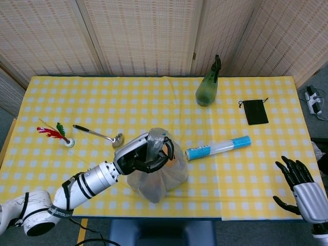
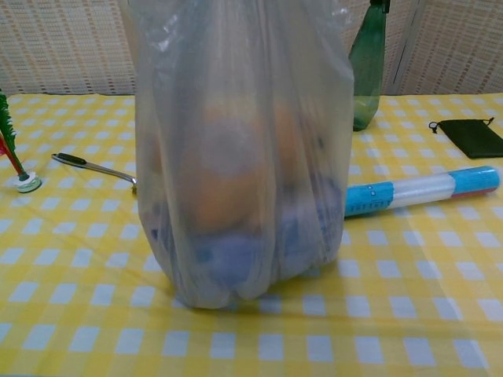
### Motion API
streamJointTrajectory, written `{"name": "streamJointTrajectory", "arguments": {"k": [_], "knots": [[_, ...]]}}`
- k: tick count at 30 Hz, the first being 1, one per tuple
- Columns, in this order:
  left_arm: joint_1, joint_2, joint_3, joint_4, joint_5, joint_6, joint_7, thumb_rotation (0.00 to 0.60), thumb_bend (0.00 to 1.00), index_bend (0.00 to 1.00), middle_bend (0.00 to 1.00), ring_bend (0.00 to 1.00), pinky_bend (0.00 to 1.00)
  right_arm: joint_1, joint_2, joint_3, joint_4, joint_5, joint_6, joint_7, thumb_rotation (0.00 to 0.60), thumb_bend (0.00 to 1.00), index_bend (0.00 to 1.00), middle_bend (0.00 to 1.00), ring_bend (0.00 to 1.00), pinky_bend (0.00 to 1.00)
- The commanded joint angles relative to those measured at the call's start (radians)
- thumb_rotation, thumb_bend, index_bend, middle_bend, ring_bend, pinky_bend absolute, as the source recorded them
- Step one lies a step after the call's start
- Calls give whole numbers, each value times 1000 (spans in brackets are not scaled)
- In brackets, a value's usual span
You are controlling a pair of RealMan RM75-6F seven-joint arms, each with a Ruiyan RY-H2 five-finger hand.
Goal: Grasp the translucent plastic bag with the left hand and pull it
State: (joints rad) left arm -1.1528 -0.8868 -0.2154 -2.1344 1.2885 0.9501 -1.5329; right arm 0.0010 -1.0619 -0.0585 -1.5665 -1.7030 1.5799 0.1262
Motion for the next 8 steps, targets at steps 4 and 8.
{"name": "streamJointTrajectory", "arguments": {"k": [4, 8], "knots": [[-60, 253, -271, 52, -194, -193, -120, 600, 861, 821, 981, 944, 1000, 12, -6, 12, -11, 36, -39, -14, 591, 235, 0, 0, 0, 0], [-49, 320, -352, 75, -270, -243, -119, 600, 858, 821, 981, 944, 1000, 24, -5, 21, -18, 65, -70, -18, 590, 235, 0, 0, 0, 0]]}}
